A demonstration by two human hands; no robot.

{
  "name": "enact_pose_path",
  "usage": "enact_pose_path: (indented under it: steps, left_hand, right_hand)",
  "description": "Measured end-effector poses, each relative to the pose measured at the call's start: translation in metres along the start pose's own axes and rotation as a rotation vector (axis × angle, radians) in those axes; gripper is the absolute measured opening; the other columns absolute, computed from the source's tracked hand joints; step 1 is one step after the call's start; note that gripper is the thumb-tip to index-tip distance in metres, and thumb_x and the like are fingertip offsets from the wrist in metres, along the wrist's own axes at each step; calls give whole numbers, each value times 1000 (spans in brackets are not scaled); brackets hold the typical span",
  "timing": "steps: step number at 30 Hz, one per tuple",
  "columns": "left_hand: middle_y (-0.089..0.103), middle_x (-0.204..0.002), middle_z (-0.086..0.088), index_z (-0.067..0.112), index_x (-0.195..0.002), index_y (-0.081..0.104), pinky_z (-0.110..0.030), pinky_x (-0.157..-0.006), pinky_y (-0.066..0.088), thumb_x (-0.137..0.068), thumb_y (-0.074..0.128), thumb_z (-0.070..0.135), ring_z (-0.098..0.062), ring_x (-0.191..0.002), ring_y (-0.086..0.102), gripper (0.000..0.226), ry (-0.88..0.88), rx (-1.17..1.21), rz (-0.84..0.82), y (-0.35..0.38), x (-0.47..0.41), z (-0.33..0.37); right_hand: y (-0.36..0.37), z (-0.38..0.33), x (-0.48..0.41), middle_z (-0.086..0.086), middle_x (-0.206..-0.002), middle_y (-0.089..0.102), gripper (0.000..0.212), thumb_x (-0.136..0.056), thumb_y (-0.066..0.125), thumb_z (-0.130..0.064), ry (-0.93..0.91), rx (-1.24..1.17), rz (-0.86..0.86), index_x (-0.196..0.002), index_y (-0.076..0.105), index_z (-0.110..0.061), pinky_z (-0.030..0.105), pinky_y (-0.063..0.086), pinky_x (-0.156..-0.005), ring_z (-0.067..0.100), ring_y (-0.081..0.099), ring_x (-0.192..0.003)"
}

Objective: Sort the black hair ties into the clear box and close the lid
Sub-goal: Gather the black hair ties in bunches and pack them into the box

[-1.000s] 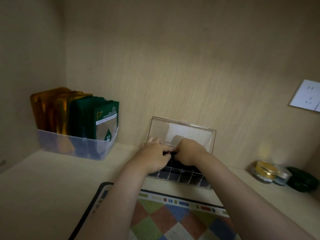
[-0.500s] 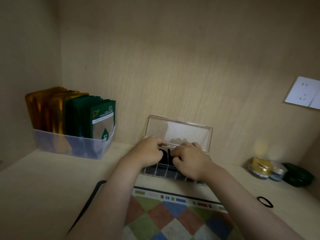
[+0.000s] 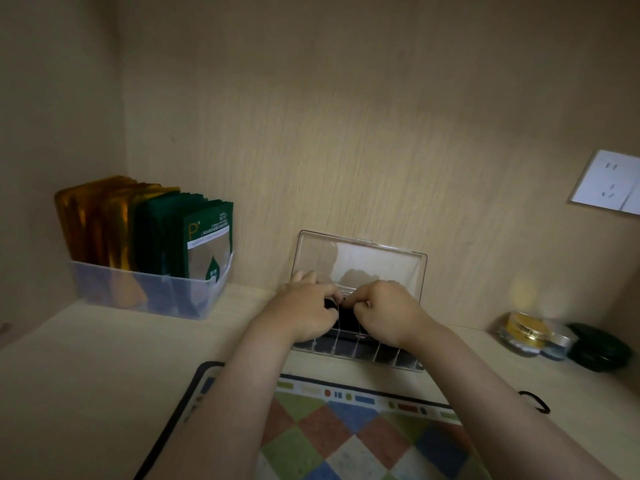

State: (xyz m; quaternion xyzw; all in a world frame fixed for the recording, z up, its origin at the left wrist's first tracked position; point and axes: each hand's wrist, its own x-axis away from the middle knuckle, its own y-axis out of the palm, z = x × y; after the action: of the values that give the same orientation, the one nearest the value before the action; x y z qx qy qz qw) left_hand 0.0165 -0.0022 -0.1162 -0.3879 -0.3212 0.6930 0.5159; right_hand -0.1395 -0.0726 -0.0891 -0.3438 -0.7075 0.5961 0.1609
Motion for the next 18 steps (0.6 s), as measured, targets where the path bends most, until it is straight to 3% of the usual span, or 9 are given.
enact_pose_path:
  steps: [2,5,9,13,16,18]
  left_hand:
    - [45,-127,7,41,-120,60,-35,-109,29,-92,51,27,-15,-132,30,32,8,10,22,1,-1,-1]
    - [47,-127,7,38,-119,62,-36,-110,31,-93,52,27,-15,-133,30,30,5,27,54,2,-1,-2]
    - [49,-122,5,36,-119,61,-36,-107,35,-93,51,26,-16,-130,36,30,22,18,107,3,-1,3]
    - [50,-114,6,33,-121,61,-31,-98,40,-94,51,22,-15,-121,42,31,86,-11,179,3,-3,17]
    - [51,-109,8,35,-119,61,-34,-93,44,-94,51,22,-13,-116,44,29,141,-35,215,6,-3,36]
    - [53,-111,12,34,-119,62,-26,-87,40,-96,51,21,-8,-110,45,28,192,-23,203,11,-1,51]
  right_hand:
    - [6,2,0,-1,-110,74,41,-91,44,-19,-45,128,-40,-118,73,-28,33,43,-97,19,58,-106]
    - [5,5,-1,-1,-117,72,42,-92,43,-18,-49,124,-61,-122,71,-27,35,42,-103,19,57,-111]
    - [-12,12,6,0,-125,68,37,-96,46,-8,52,-162,10,-119,72,-21,18,42,-93,12,61,-113]
    - [-27,30,21,-7,-106,68,41,-92,46,-2,60,-213,67,-111,76,-23,8,40,-69,-9,53,-68]
    - [-37,49,38,-12,-108,67,41,-92,47,-1,77,-238,126,-110,76,-22,9,42,-83,-2,60,-92]
    - [-43,69,53,-12,-107,70,38,-93,50,0,106,-271,171,-107,77,-23,1,41,-80,1,63,-98]
